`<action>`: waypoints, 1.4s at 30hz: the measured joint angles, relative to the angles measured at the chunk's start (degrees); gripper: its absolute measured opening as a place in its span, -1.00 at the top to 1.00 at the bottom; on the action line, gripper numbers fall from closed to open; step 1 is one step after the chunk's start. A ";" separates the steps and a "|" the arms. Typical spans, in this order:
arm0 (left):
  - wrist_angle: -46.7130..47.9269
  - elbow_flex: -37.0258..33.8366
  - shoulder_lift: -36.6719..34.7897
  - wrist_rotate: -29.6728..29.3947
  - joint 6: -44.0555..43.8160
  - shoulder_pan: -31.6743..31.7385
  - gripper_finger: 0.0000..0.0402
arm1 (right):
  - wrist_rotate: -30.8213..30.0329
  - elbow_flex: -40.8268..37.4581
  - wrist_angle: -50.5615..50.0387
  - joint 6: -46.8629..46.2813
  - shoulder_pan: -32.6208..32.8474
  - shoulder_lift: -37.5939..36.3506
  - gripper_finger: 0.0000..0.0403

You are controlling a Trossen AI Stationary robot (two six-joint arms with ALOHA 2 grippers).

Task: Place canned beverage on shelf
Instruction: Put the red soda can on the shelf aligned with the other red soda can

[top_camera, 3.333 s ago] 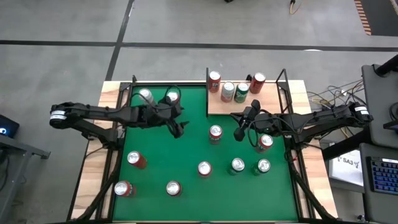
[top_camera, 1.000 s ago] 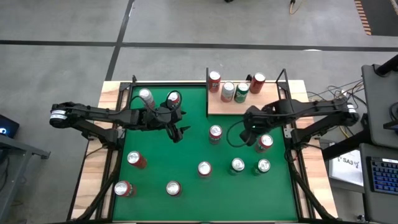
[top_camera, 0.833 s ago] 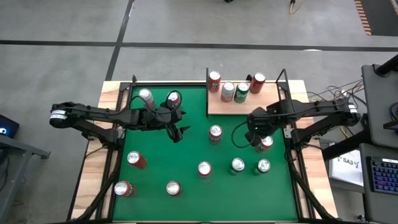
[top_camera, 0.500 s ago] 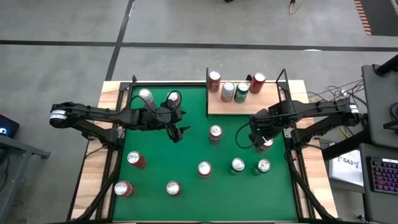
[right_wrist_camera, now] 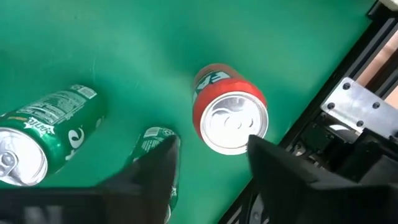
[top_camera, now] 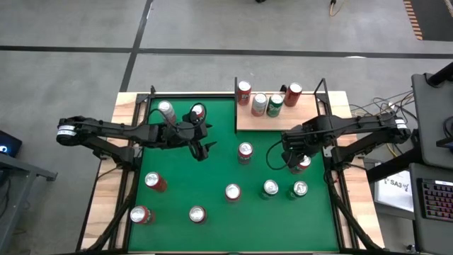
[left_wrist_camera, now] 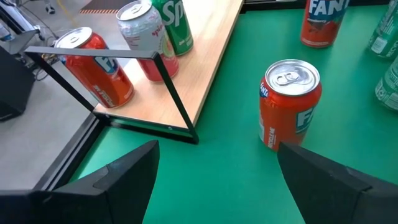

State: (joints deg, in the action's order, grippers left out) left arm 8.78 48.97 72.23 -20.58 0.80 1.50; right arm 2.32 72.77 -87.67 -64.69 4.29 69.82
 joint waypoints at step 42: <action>-0.26 0.00 0.01 -0.05 0.67 0.09 -0.55 | 1.73 -17.45 10.83 -3.14 0.07 -0.07 -0.79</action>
State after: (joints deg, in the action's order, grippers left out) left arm 8.51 48.97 72.23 -20.63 1.48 1.58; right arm 4.05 55.32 -76.85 -67.83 4.36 69.75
